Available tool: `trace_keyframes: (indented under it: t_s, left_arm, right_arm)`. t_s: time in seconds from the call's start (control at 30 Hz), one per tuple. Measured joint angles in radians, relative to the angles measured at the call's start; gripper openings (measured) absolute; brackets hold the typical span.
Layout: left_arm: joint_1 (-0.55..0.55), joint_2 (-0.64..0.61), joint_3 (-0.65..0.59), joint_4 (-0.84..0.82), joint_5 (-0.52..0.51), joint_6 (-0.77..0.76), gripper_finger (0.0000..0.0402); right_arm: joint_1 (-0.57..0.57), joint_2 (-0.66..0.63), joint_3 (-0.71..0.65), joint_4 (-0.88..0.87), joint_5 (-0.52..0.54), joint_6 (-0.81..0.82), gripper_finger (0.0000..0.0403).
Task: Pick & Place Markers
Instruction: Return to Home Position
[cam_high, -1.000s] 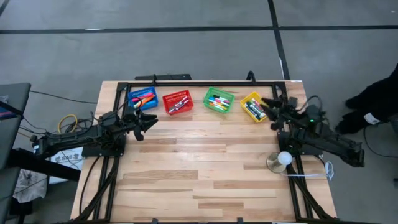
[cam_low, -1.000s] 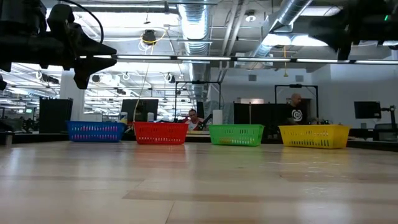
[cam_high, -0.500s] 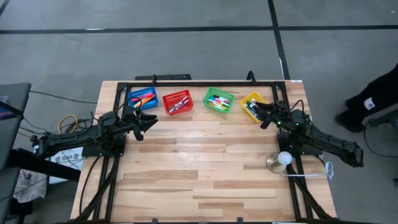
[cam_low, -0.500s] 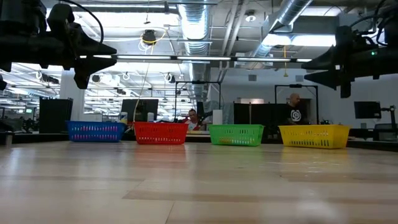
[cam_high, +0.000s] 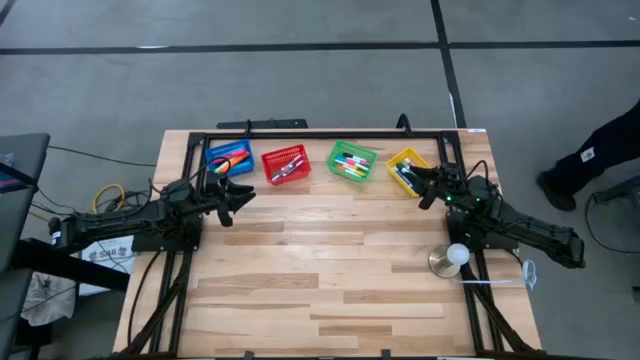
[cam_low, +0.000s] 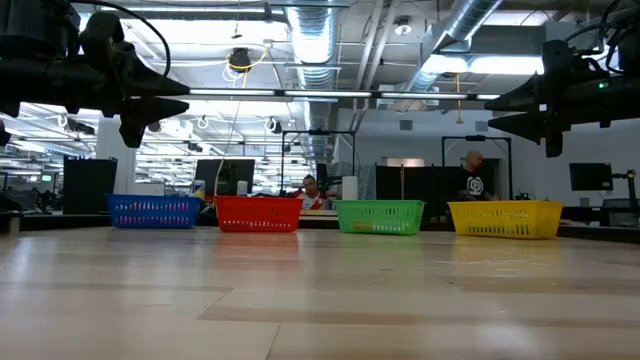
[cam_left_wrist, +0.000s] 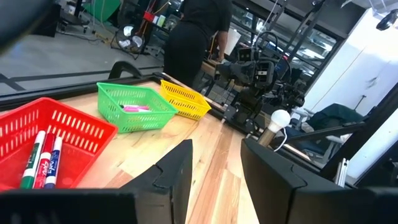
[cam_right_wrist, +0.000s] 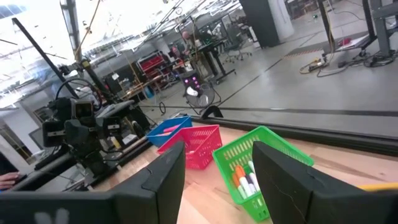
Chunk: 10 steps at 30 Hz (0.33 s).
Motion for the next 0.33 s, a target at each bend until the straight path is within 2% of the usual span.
trace_keyframes:
  t_s: [0.33]
  left_arm:
    - [0.000, 0.000, 0.000, 0.004, 0.000, 0.000, 0.0135]
  right_arm:
    - [0.000, 0.000, -0.001, 0.000, 0.000, 0.000, 0.0179]
